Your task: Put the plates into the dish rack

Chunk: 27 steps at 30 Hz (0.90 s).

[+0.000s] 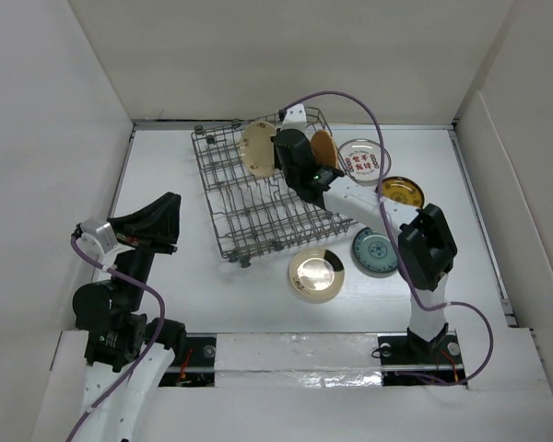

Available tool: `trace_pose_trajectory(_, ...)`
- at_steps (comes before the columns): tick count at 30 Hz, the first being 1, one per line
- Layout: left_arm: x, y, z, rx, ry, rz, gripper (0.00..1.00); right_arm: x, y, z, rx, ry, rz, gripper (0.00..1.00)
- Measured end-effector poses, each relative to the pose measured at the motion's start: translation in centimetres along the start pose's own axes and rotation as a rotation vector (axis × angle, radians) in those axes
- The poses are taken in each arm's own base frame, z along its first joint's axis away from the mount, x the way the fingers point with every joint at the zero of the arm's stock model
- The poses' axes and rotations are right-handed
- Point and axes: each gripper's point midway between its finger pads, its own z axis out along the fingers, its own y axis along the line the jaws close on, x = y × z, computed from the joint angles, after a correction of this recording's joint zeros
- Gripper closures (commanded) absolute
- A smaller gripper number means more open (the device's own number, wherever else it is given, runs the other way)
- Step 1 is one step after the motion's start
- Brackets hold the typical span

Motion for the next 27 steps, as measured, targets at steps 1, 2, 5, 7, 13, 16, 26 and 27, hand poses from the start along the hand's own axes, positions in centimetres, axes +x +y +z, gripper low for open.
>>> trace_pose_trajectory(1, 0.1, 0.0, 0.0, 0.0, 0.003, -0.001, 0.83, -0.6, -0.8, -0.2, 0.039, -0.015, -0.013, 1.0)
trace_pose_trajectory(2, 0.3, 0.1, 0.0, -0.003, 0.006, 0.0, 0.83, -1.0, -1.5, -0.4, 0.072, -0.023, -0.024, 1.0)
trace_pose_trajectory(5, 0.6, 0.2, 0.0, 0.0, 0.017, -0.003, 0.83, -1.2, -3.8, -0.8, 0.179, -0.025, -0.078, 1.0)
trace_pose_trajectory(7, 0.8, 0.1, 0.0, 0.003, 0.022, -0.005, 0.83, -0.9, -5.0, -1.1, 0.234, -0.009, -0.119, 1.0)
trace_pose_trajectory(13, 1.2, 0.2, 0.1, 0.006, 0.035, -0.006, 0.82, -0.5, -7.5, -1.3, 0.36, 0.01, -0.193, 1.0)
trace_pose_trajectory(16, 1.4, 0.2, 0.1, 0.005, 0.04, -0.006, 0.82, 0.1, -8.2, -1.1, 0.4, 0.025, -0.222, 1.0)
trace_pose_trajectory(26, 1.9, 0.3, 0.2, 0.008, 0.058, -0.009, 0.81, 2.4, -8.9, -0.3, 0.455, 0.075, -0.309, 1.0)
trace_pose_trajectory(27, 2.0, 0.3, 0.3, 0.009, 0.06, -0.009, 0.81, 2.6, -9.0, -0.3, 0.464, 0.078, -0.316, 1.0)
